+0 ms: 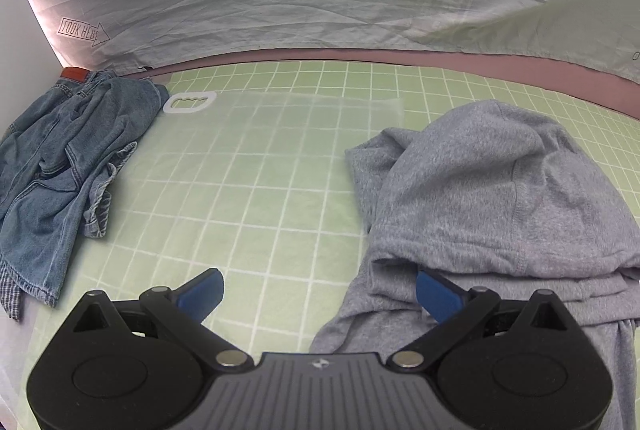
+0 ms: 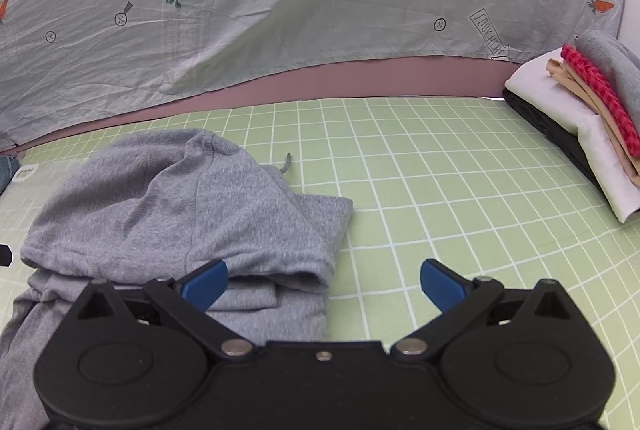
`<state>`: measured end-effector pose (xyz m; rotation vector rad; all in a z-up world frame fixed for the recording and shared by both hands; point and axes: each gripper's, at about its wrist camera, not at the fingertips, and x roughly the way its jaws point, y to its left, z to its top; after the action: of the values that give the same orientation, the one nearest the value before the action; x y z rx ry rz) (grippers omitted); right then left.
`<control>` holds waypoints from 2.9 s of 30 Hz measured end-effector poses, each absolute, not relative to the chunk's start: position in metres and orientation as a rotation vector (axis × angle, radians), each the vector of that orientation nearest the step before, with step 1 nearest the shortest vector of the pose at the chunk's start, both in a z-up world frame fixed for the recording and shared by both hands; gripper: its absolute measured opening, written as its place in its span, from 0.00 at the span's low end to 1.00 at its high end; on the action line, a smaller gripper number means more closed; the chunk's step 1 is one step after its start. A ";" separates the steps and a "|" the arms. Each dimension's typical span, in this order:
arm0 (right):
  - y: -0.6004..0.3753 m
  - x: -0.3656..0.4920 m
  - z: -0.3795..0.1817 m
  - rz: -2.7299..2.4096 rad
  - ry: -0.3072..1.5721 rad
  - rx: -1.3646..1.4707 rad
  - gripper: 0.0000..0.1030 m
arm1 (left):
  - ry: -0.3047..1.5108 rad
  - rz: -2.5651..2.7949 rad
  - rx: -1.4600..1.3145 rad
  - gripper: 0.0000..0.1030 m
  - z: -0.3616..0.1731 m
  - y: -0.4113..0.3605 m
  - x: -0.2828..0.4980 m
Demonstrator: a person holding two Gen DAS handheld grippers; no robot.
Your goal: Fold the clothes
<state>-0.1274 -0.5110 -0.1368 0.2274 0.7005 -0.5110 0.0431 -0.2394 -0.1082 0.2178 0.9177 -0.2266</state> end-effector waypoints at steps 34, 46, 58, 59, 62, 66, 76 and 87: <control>-0.418 -0.261 -0.195 -0.430 0.947 0.378 1.00 | 1.217 -0.267 0.059 0.98 -0.180 -0.133 -0.087; -0.414 -0.259 -0.195 -0.441 0.971 0.394 1.00 | 1.226 -0.356 0.062 0.94 -0.184 -0.140 -0.094; -0.412 -0.258 -0.193 -0.486 0.987 0.432 0.92 | 1.180 -0.388 0.077 0.46 -0.177 -0.143 -0.098; -0.411 -0.258 -0.193 -0.490 0.988 0.429 0.90 | 1.181 -0.390 0.070 0.43 -0.177 -0.142 -0.097; -0.412 -0.259 -0.190 -0.483 0.978 0.434 0.63 | 1.194 -0.391 0.035 0.29 -0.177 -0.139 -0.094; -0.417 -0.262 -0.187 -0.443 0.952 0.494 0.21 | 1.212 -0.406 -0.015 0.18 -0.175 -0.139 -0.091; -0.431 -0.254 -0.152 -0.401 0.803 0.587 0.18 | 1.136 -0.469 -0.167 0.16 -0.135 -0.152 -0.066; -0.462 -0.204 -0.101 -0.363 0.590 0.584 0.16 | 0.952 -0.551 -0.228 0.16 -0.077 -0.184 -0.005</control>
<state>-0.2040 -0.4624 -0.1006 0.5842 0.5896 -0.3632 -0.0048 -0.1837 -0.0770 -0.2280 0.9516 -0.5513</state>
